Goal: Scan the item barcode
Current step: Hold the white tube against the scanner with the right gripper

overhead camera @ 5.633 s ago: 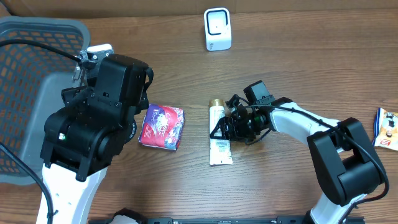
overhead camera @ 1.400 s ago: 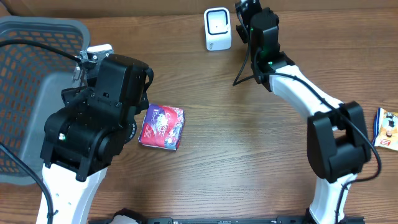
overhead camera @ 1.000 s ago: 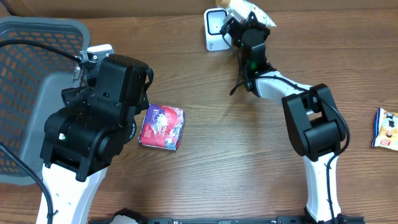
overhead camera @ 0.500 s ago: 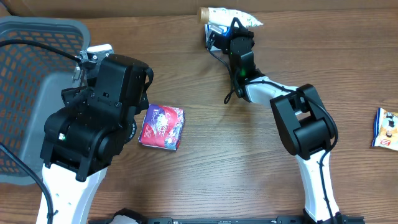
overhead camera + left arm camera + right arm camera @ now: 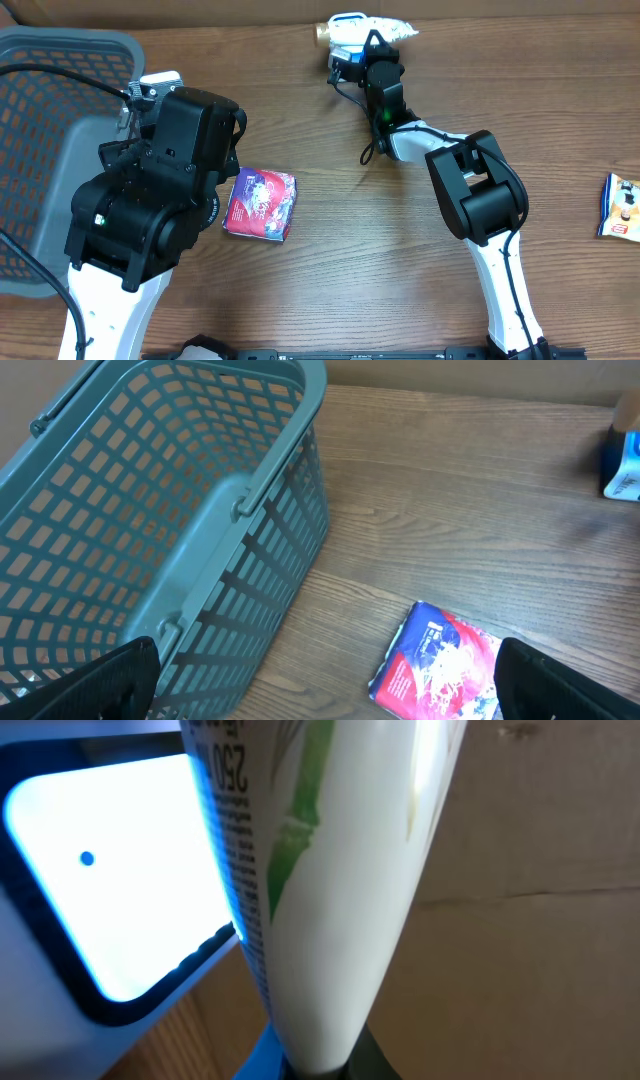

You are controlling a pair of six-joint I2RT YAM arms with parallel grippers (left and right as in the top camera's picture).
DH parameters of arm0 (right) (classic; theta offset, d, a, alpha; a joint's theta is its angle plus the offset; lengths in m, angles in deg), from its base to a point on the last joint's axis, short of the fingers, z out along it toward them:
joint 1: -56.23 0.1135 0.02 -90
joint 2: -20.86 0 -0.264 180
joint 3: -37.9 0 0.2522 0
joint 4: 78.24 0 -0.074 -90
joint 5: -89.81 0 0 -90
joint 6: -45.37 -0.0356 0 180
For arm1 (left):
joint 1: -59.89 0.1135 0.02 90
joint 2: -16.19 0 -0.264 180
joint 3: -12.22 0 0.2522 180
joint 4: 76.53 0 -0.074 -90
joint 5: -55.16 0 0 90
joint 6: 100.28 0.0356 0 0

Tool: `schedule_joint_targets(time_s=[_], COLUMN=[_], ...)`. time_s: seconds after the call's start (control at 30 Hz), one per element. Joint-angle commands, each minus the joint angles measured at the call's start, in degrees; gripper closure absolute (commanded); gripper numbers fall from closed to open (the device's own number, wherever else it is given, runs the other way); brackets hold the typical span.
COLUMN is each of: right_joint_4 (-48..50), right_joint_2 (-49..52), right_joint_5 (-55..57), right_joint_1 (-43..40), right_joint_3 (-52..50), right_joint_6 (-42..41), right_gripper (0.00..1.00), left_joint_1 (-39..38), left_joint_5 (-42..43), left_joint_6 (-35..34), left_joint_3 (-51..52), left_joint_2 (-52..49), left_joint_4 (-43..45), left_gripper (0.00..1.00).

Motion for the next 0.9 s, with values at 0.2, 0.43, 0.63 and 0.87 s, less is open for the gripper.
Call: schedule_joint_targets(time_s=[0.2, 0.43, 0.63, 0.87], right_joint_4=[-7.2, -6.1, -12.4, -33.8], right_joint_2=[-0.1, -1.2, -8.2, -20.0], right_joint_5=[2.1, 3.2, 7.1, 11.0], right_joint_1=[-2.4, -2.9, -3.5, -3.5], right_joint_3=[4.2, 4.2, 4.2, 4.2], right_joint_6=[1.0, 1.0, -2.2, -17.0], right_gripper=[0.96, 0.96, 0.96, 0.96], left_joint_1=[0.3, 0.3, 0.3, 0.3], left_joint_5=[-0.7, -0.7, -0.7, -0.7], left_joint_6=[-0.4, -0.4, -0.4, -0.4], left_joint_3=[-0.8, -0.8, -0.8, -0.8], left_joint_2=[-0.1, -0.1, -0.1, -0.1], left_joint_4=[0.2, 0.2, 0.2, 0.2], left_gripper=[0.00, 0.00, 0.00, 0.00])
